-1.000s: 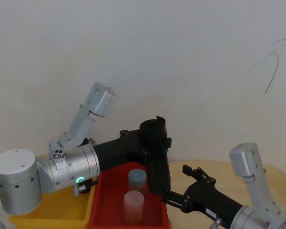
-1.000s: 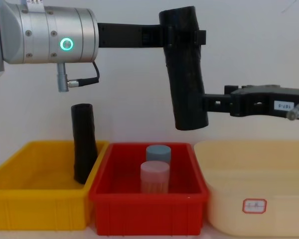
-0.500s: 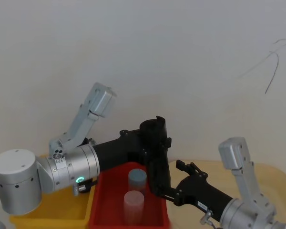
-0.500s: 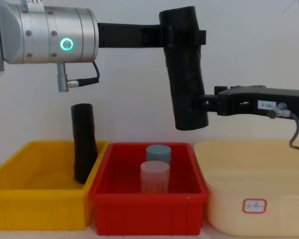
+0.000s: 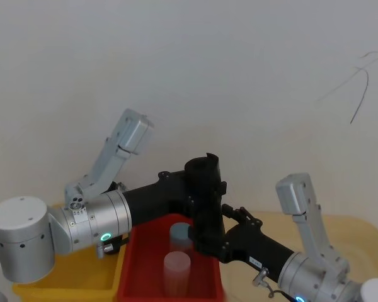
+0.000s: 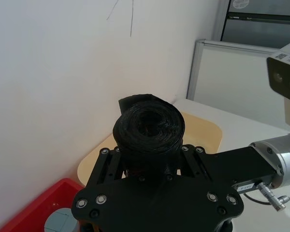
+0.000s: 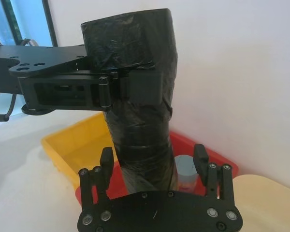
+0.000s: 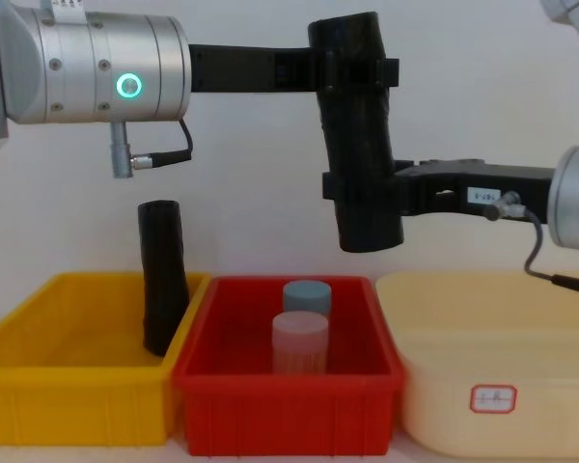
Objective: Pick up the garbage bag with the one hand and transfer it to the other hand.
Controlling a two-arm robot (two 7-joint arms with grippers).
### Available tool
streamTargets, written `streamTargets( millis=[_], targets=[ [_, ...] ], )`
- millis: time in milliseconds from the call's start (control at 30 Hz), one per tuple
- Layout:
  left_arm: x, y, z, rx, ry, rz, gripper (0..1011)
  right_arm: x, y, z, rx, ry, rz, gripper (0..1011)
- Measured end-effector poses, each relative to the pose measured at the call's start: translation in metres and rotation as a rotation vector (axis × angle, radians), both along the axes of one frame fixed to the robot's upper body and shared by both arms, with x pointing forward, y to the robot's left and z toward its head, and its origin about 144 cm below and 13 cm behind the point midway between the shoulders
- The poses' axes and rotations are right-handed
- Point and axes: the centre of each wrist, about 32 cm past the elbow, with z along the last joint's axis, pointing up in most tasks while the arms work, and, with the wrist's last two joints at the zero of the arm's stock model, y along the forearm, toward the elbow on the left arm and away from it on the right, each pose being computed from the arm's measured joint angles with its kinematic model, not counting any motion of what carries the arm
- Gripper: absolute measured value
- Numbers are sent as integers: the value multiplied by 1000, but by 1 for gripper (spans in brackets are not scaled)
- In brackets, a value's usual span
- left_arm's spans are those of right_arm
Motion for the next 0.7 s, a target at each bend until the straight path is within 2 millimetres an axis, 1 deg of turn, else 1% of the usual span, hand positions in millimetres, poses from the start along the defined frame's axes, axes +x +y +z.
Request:
streamTargets(
  millis=[267, 367, 400, 467, 500, 567, 667, 700],
  targets=[
    [0, 0, 0, 0, 0, 0, 448, 6, 5, -1, 4, -2, 13, 1002],
    [0, 0, 0, 0, 0, 0, 448, 7, 6, -1, 5, -2, 15, 949],
    [0, 0, 0, 0, 0, 0, 448, 7, 7, -1, 5, -2, 16, 908],
    [0, 0, 0, 0, 0, 0, 448, 8, 7, -1, 6, -1, 17, 877],
    [0, 0, 0, 0, 0, 0, 448, 8, 7, -1, 6, -1, 18, 844],
    [0, 0, 0, 0, 0, 0, 448, 9, 8, -1, 7, -2, 19, 814],
    [0, 0, 0, 0, 0, 0, 448, 9, 8, -1, 7, -2, 20, 682],
    [0, 0, 0, 0, 0, 0, 448, 10, 9, -1, 7, -1, 21, 660]
  ],
)
